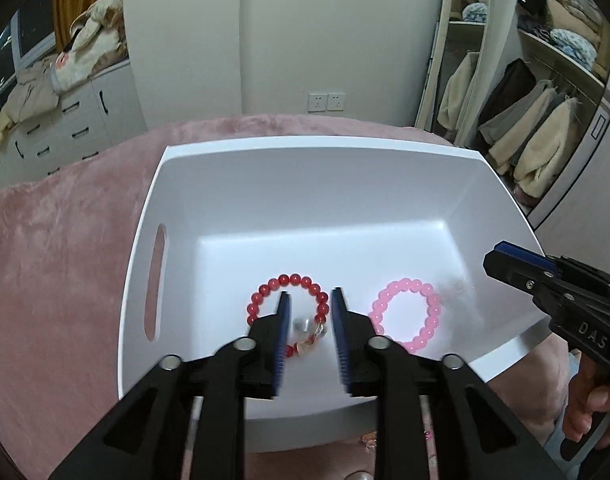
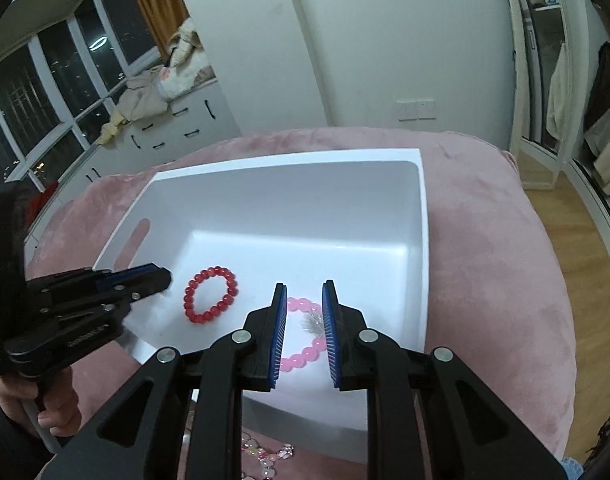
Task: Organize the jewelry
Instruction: 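Withdraw both tools and reach toward the silver heart charm and pastel bracelet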
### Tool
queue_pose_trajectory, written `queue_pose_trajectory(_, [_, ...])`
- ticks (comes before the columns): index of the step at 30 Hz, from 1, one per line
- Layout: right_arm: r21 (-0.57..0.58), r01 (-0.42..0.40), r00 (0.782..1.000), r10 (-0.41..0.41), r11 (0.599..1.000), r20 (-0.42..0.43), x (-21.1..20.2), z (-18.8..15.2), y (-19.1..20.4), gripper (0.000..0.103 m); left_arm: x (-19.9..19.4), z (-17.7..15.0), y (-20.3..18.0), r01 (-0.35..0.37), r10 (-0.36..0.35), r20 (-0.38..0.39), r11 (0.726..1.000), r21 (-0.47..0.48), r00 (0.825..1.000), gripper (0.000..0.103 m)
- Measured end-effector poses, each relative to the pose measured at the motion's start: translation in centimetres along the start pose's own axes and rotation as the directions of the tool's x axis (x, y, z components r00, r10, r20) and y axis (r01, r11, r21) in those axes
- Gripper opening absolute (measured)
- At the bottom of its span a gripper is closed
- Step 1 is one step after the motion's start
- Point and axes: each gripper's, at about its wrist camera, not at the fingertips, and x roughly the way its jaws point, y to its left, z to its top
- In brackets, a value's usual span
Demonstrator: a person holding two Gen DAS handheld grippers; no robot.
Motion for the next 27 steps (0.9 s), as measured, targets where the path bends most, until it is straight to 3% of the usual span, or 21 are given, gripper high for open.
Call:
queue_pose_trajectory(1, [-0.001,-0.001,1.000,0.001,1.000,0.006,-0.2,0.0,0.2,0.036,-0.3,0.0,0.0,-0.002,0.002,0.007,1.000,-0.004,1.000,0.042])
queue_pose_trajectory(3, [-0.009,0.001,1.000,-0.001,1.000,0.031,-1.1,0.2,0.7,0.050,-1.3,0.0,-0.1,-0.007,0.007,0.025,1.000,-0.008,1.000,0.054])
queue_pose_trajectory(5, [-0.012,-0.009,0.998,0.010,1.000,0.059,-2.4,0.3,1.2,0.054,-2.9,-0.1,0.0,0.003,-0.002,0.059,1.000,-0.014,0.998,0.068])
queue_pose_trajectory(7, [-0.011,0.001,0.996,0.000,1.000,0.093,-3.9,0.2,1.6,0.078,-4.4,-0.2,0.1,0.023,-0.021,0.086,1.000,-0.020,0.996,0.078])
queue_pose_trajectory(9, [0.001,0.008,0.990,-0.008,1.000,0.143,-5.8,-0.1,1.8,0.093,-5.9,-0.9,0.1,0.042,-0.040,0.112,0.999,-0.019,0.993,0.079])
queue_pose_trajectory(11, [0.010,0.005,0.988,-0.007,1.000,0.157,-7.1,-0.3,1.9,0.094,-7.2,-2.0,0.0,0.057,-0.056,0.118,0.998,-0.008,0.991,0.084])
queue_pose_trajectory(18, [-0.009,0.023,0.986,-0.021,1.000,0.164,-10.8,-2.2,3.5,0.098,-10.3,-6.4,-1.4,0.058,-0.067,0.114,0.995,0.083,0.991,0.085])
queue_pose_trajectory(27, [-0.010,0.039,0.991,-0.037,0.999,0.130,-12.5,-5.9,4.2,0.098,-11.8,-11.2,-2.8,0.077,-0.088,0.089,0.990,0.116,0.992,0.085])
